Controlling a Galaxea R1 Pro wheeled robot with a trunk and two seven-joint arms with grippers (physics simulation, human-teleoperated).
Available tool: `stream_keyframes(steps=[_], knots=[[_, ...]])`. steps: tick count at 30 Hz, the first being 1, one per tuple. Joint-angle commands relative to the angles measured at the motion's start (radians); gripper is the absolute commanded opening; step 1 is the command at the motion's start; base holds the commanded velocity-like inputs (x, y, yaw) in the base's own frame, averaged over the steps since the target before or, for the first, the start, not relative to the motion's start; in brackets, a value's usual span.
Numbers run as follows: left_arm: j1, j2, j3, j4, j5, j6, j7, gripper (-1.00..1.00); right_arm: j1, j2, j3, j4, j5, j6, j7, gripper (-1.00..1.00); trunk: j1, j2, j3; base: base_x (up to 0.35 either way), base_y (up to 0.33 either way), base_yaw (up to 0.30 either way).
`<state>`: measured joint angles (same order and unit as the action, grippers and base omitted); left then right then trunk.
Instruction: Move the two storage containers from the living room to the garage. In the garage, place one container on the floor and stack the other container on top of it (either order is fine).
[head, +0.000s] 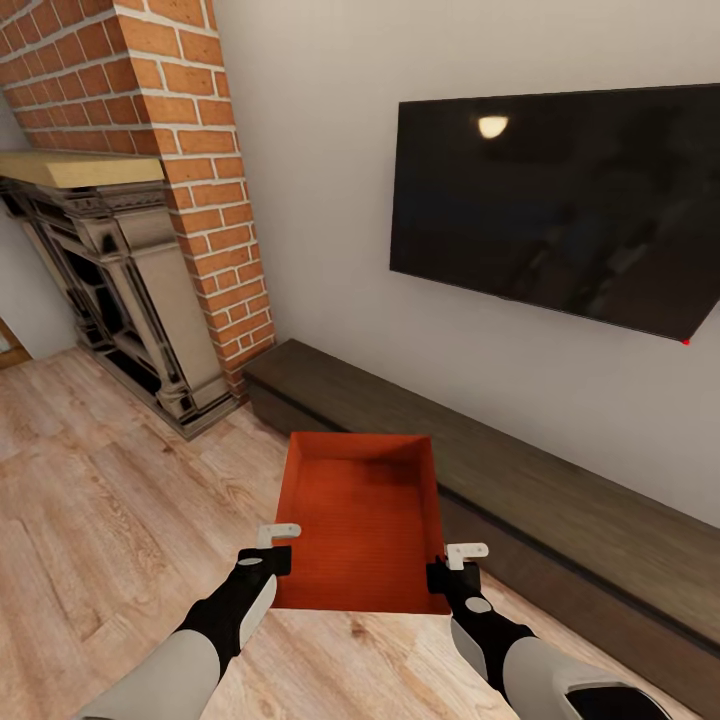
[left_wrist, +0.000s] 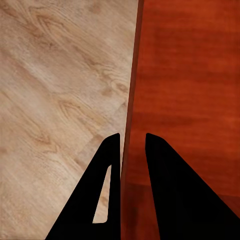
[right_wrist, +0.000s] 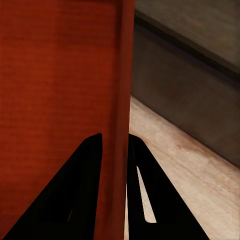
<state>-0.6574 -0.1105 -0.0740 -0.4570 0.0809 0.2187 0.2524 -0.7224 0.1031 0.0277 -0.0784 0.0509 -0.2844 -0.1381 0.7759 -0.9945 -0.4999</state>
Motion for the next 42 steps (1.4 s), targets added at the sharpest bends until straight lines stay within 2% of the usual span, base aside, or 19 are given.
stream_keyframes(steps=[1, 42], knots=[[-0.001, -0.003, 0.006, -0.004, -0.007, -0.045, 0.012, -1.0, 0.0, 0.006, -0.023, 0.004, -0.003, -0.002, -0.004, -1.0, 0.0, -0.001, -0.001, 0.0, 0.0, 0.0], [-0.001, -0.001, 0.006, 0.038, -0.009, -0.047, 0.011, -1.0, 0.003, 0.007, -0.023, 0.025, -0.006, -0.002, -0.007, -1.0, 0.0, -0.001, 0.0, 0.0, 0.0, 0.0]])
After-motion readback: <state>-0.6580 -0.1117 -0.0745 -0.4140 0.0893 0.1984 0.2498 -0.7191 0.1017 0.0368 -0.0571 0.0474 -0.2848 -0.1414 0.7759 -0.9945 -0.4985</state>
